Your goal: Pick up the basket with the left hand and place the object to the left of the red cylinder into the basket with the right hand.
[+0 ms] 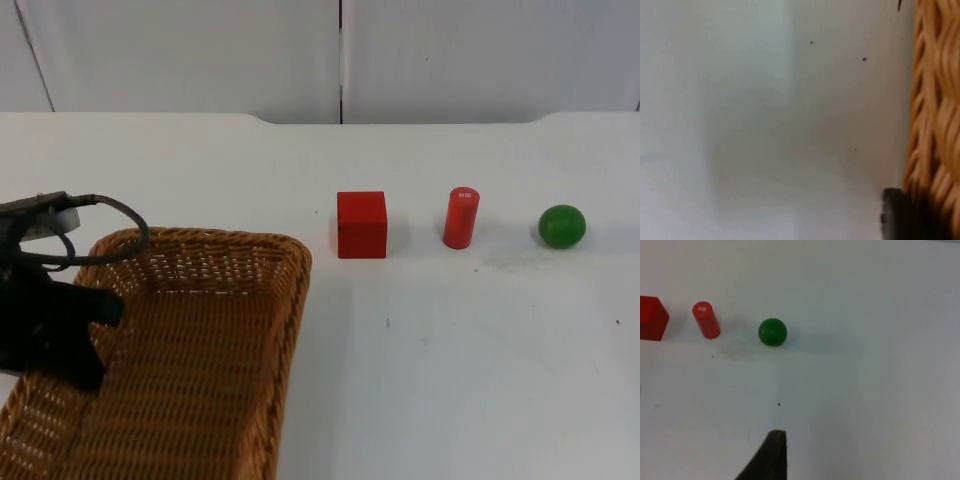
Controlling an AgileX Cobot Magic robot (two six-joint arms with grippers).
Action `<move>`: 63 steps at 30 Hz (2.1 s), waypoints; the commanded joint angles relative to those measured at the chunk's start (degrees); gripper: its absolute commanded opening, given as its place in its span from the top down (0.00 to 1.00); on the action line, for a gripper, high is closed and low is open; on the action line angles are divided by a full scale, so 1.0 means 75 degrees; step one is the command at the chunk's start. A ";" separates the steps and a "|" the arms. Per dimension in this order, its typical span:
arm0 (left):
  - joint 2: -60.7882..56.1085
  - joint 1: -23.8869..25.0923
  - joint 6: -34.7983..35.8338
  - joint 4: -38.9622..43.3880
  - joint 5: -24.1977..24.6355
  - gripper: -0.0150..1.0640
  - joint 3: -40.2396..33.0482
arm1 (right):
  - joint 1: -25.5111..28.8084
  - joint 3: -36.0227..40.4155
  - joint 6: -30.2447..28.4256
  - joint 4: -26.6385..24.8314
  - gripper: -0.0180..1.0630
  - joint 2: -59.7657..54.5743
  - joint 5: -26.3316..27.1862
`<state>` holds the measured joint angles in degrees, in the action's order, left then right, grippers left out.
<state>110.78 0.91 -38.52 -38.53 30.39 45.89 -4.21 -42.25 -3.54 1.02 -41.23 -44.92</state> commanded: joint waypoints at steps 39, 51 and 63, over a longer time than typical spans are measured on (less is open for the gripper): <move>-0.3670 -0.0037 0.2468 0.0551 0.3423 0.99 0.0008 | 0.0043 0.0012 -0.0272 -0.0181 0.01 0.0018 -0.0015; -0.3670 -0.0037 0.2468 0.0254 0.3609 0.99 0.0008 | 0.0043 0.0012 -0.0272 -0.0136 0.01 0.0018 -0.0427; -0.3670 -0.0037 0.2468 0.0318 0.3643 0.99 0.0008 | 0.0043 0.0012 -0.0257 -0.0136 0.01 0.0018 -0.0312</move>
<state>83.91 0.91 -20.51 -34.89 57.13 45.79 -4.21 -42.25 -5.13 0.00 -41.23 -48.09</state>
